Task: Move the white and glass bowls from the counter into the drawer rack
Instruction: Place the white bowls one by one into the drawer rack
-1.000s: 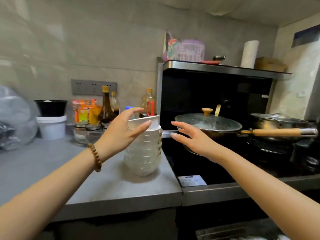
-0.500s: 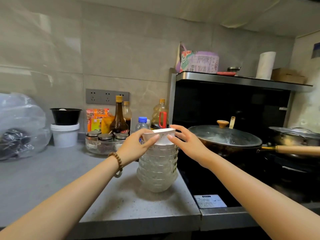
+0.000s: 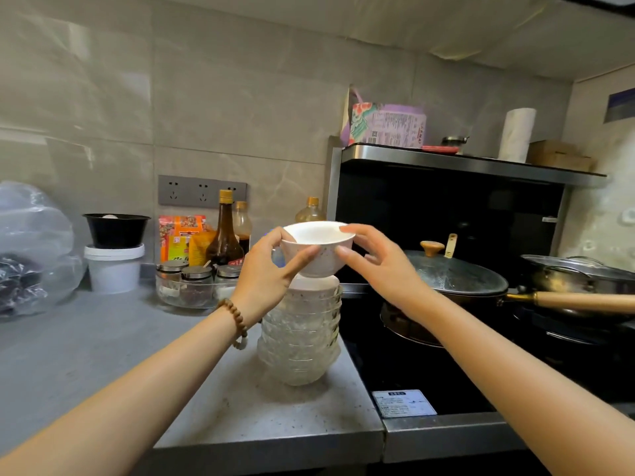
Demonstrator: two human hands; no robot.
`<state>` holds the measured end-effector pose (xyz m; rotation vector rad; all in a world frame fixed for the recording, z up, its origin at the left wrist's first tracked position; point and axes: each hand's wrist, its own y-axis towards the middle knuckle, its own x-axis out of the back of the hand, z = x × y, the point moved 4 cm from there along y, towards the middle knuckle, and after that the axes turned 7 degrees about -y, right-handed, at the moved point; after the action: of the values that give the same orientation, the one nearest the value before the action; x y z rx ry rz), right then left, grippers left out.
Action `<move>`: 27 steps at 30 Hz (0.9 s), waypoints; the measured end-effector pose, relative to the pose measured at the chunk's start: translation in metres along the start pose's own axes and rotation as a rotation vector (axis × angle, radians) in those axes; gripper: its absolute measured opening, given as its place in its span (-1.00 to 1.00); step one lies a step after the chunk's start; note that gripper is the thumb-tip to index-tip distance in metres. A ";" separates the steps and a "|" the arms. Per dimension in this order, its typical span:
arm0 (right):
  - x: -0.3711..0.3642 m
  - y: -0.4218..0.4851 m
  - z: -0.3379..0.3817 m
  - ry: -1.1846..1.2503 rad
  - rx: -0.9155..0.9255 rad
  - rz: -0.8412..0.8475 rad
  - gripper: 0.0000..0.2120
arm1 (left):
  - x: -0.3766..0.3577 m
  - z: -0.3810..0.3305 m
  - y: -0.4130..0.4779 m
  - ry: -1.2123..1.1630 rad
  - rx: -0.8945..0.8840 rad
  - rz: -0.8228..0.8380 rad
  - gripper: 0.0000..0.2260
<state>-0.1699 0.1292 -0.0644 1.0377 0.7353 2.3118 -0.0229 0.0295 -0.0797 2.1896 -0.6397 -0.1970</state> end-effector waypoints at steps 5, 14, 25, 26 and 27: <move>0.057 -0.030 0.016 -0.130 0.013 -0.011 -0.83 | -0.040 -0.032 -0.013 -0.244 0.022 0.100 -0.70; 0.123 -0.141 0.001 -0.113 -0.102 0.167 -0.79 | -0.150 -0.013 -0.077 -0.409 0.449 0.435 -0.42; 0.135 -0.272 -0.119 0.065 -0.607 0.262 -0.73 | -0.266 0.056 -0.197 -0.291 0.820 0.784 -0.23; 0.132 -0.282 -0.130 0.093 -0.659 0.257 -0.71 | -0.273 0.062 -0.208 -0.294 0.837 0.843 -0.26; 0.130 -0.292 -0.142 0.130 -0.713 0.250 -0.71 | -0.280 0.069 -0.217 -0.297 0.849 0.891 -0.32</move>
<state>-0.2937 0.3854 -0.2673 0.6722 -0.2064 2.5562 -0.2049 0.2392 -0.3101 2.3769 -2.0814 0.2825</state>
